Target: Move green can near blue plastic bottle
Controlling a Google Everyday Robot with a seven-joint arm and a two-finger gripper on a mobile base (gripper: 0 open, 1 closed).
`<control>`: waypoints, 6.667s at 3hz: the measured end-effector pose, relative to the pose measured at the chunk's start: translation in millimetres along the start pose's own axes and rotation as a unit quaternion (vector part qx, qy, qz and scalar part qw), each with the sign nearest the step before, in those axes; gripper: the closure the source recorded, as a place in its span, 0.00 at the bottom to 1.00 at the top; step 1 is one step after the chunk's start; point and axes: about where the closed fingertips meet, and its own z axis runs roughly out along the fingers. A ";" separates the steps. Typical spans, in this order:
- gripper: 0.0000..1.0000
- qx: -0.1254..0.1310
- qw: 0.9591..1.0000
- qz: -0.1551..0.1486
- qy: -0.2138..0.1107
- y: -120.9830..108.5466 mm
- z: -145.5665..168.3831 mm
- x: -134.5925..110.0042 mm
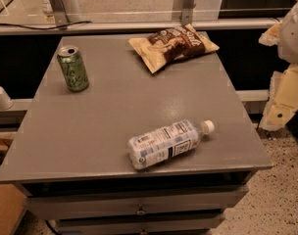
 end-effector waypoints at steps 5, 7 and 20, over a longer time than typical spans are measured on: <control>0.00 -0.035 0.970 -0.084 -0.226 -38.3 67.1 -111.8; 0.00 -0.027 0.957 -0.107 -0.269 -29.7 86.3 -157.6; 0.86 -0.164 0.827 -0.035 -0.536 -28.4 215.8 -450.4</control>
Offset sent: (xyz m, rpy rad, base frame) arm 0.0251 0.0470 -0.0322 0.1773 -0.0018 0.1810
